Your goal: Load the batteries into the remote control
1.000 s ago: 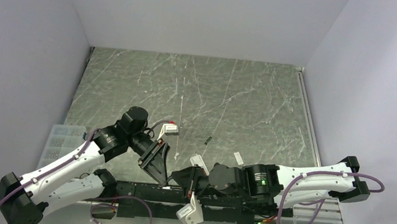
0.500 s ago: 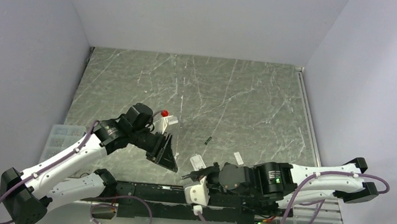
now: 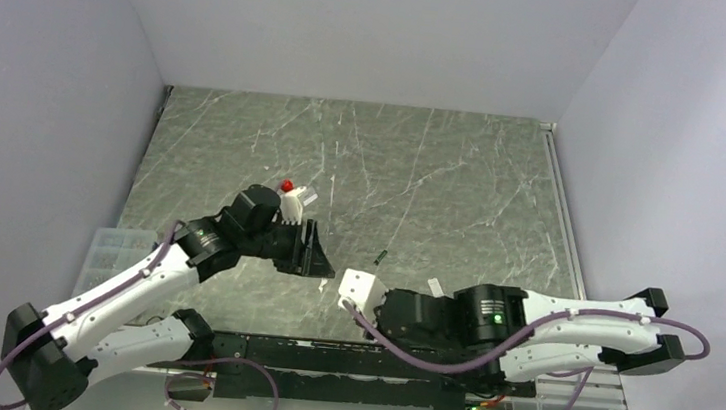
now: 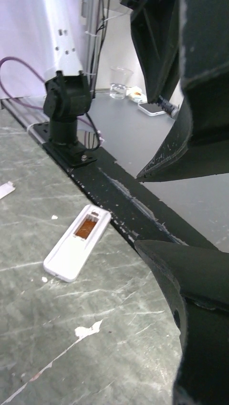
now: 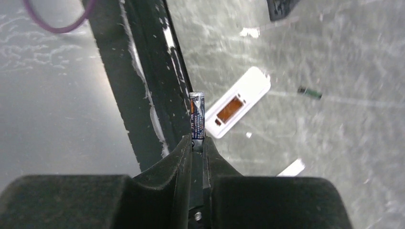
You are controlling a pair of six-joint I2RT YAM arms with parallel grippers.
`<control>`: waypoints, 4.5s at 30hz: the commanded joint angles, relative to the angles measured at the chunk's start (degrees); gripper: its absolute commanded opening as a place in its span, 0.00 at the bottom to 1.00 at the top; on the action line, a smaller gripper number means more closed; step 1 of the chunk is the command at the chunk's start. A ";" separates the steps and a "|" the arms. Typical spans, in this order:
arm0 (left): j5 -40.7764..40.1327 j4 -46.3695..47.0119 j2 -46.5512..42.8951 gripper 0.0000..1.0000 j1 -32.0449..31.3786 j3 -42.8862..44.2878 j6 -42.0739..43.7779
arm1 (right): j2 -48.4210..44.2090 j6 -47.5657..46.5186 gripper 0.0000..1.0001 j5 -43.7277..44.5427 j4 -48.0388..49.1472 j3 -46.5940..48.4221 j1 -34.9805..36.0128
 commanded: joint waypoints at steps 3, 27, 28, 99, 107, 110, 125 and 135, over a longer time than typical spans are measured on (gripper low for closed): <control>-3.03 8.19 5.51 0.52 0.08 -1.86 -1.66 | 2.63 17.39 0.00 -9.53 -6.25 -0.93 -11.40; -2.27 25.41 33.48 0.53 -3.76 -5.34 -8.71 | 10.17 27.12 0.00 -30.75 13.60 -19.79 -30.33; -2.40 25.19 34.48 0.53 -3.78 -5.01 -8.66 | 10.40 27.65 0.00 -30.53 14.11 -20.15 -30.69; -8.29 21.27 31.22 0.46 -8.18 -6.54 -12.03 | 22.96 36.96 0.00 -23.25 18.38 -20.22 -33.68; -8.09 25.67 36.96 0.48 -8.25 -5.00 -12.22 | 23.32 36.25 0.00 -22.72 19.00 -20.36 -33.61; -8.76 25.54 37.62 0.49 -8.15 -4.04 -12.03 | 23.24 36.11 0.00 -22.89 19.40 -20.77 -33.60; -8.34 25.55 40.50 0.49 -6.56 -2.86 -11.72 | 21.73 36.72 0.00 -23.16 21.81 -23.17 -33.56; -3.83 30.52 41.47 0.48 -2.57 -4.57 -10.85 | 21.44 36.63 0.00 -23.38 22.37 -23.72 -33.59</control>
